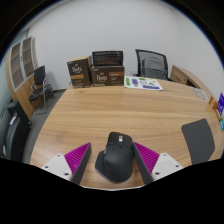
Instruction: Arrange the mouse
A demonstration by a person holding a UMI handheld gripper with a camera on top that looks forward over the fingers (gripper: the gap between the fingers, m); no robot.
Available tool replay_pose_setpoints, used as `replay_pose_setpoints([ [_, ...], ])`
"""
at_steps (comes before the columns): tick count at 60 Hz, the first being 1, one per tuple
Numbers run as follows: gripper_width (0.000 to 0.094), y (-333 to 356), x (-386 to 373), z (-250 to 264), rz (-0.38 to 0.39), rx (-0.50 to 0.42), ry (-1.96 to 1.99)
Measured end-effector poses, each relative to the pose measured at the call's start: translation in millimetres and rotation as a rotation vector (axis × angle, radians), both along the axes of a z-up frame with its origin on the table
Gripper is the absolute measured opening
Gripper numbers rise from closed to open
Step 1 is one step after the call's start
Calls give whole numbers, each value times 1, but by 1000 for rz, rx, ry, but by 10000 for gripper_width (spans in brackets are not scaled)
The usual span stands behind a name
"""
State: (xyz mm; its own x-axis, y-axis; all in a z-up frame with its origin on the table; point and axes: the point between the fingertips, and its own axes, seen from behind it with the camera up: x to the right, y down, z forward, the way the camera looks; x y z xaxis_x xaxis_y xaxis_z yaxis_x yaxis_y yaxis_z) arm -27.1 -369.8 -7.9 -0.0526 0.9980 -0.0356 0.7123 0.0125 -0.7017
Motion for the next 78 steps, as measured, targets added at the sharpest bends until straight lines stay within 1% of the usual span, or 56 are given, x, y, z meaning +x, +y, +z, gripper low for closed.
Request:
replay_pose_setpoints([
  [4, 816, -1, -3, 1, -4, -13, 3],
  [8, 708, 0, -5, 0, -9, -22, 8],
  [10, 623, 2, -7, 0, -16, -25, 10],
  [11, 545, 4, -7, 0, -22, -22, 12],
  [12, 507, 4, -8, 1, -22, -24, 14],
  [16, 489, 3, -9, 0, -10, -22, 19],
  [21, 414, 4, -9, 1, 17, 3, 26],
  [25, 375, 0, -10, 1, 34, -4, 29],
  [28, 365, -1, -10, 1, 29, -26, 26],
  [33, 351, 1, -9, 2, 22, -16, 26],
  [43, 350, 2, -1, 7, 1, -46, 8],
  [48, 351, 11, 0, 23, -13, -56, 17],
  [53, 350, 27, -3, 50, -26, -71, 35],
  [60, 351, 75, -16, 99, -44, -38, 100],
  [66, 351, 135, -28, 135, -77, 8, 155],
  [68, 351, 158, -31, 145, -98, 21, 172],
  [72, 351, 205, -34, 157, -129, 62, 187],
  [78, 349, 266, -29, 157, -182, 76, 175],
])
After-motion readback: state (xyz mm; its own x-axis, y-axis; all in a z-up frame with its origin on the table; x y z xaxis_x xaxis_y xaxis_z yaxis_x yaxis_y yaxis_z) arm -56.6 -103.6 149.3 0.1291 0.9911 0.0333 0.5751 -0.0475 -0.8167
